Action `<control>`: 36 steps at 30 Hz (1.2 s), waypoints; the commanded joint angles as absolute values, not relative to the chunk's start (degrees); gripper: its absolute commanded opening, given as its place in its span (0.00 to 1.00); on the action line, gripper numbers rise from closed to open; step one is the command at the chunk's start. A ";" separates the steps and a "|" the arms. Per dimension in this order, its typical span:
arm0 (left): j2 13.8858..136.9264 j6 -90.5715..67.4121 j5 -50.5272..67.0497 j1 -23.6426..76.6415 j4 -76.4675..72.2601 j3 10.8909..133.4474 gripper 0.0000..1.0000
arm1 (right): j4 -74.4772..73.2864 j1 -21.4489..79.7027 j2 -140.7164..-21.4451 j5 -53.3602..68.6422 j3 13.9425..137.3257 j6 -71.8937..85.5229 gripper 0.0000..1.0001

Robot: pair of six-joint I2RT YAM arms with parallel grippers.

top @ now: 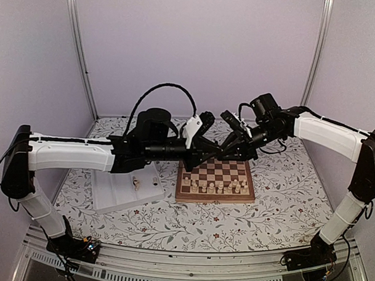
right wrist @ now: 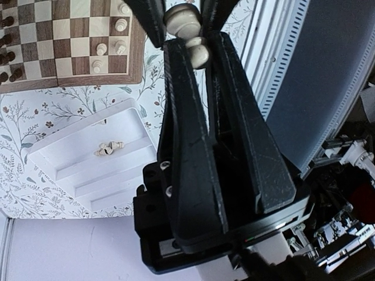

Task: Set up the chess pieces on the board
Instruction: Place the chess piece on the chessboard.

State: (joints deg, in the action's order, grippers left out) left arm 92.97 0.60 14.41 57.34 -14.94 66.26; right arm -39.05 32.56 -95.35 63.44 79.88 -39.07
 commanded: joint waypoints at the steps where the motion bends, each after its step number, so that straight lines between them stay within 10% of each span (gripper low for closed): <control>1: 94.57 0.37 14.60 56.75 -13.90 69.02 0.13 | -38.71 31.83 -91.58 59.46 76.71 -39.98 0.35; 4: 96.50 0.56 14.89 55.80 -12.02 70.58 0.12 | -41.95 27.17 -88.70 58.11 73.25 -42.89 0.57; 11: 106.51 1.15 16.50 54.07 -0.70 81.06 0.13 | -42.93 10.71 -82.88 58.83 65.50 -47.04 0.70; 36: 135.55 1.19 17.69 54.00 29.47 115.31 0.14 | -25.38 5.27 -77.21 52.28 51.59 -34.32 0.70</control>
State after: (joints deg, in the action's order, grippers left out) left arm 133.80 0.73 17.52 54.35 25.74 113.01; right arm -26.48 5.28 -77.84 52.40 52.05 -34.26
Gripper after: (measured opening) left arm 0.143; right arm 0.704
